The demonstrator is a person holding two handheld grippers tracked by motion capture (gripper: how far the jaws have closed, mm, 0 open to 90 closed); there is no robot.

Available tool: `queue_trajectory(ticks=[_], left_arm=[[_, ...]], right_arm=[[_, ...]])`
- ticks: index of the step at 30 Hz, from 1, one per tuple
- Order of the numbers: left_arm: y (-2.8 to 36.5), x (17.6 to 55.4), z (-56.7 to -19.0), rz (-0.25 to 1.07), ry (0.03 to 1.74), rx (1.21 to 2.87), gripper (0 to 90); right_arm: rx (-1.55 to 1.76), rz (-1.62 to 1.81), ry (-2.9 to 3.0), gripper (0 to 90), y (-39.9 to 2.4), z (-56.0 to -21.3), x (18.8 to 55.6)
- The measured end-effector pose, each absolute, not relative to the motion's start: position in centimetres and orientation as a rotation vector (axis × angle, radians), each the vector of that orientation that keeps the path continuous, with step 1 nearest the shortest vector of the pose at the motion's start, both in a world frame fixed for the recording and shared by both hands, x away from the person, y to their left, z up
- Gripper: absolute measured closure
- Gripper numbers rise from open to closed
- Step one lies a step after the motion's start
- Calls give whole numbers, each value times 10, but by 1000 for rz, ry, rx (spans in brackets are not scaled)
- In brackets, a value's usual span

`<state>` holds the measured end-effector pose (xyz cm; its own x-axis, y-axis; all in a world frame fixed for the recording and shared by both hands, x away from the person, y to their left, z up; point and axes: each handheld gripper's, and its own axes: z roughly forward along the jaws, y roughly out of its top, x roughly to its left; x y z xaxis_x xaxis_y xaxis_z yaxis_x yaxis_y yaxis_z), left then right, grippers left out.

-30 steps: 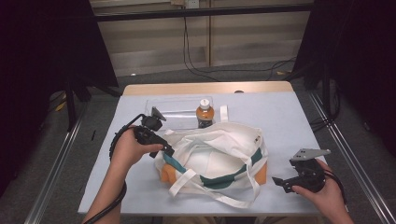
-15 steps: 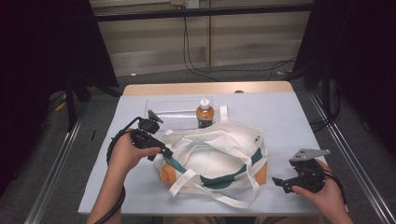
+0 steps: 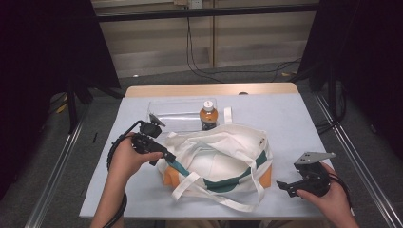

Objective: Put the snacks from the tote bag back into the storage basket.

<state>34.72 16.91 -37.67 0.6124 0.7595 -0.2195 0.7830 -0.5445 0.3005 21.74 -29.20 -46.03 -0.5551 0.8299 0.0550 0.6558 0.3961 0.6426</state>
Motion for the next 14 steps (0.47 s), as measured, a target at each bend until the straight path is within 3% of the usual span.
queue_trajectory(ticks=[14], left_arm=[[185,344,-376,-96,1241,2436,107]], right_arm=[[1311,915,2371,44,-294,-460,216]])
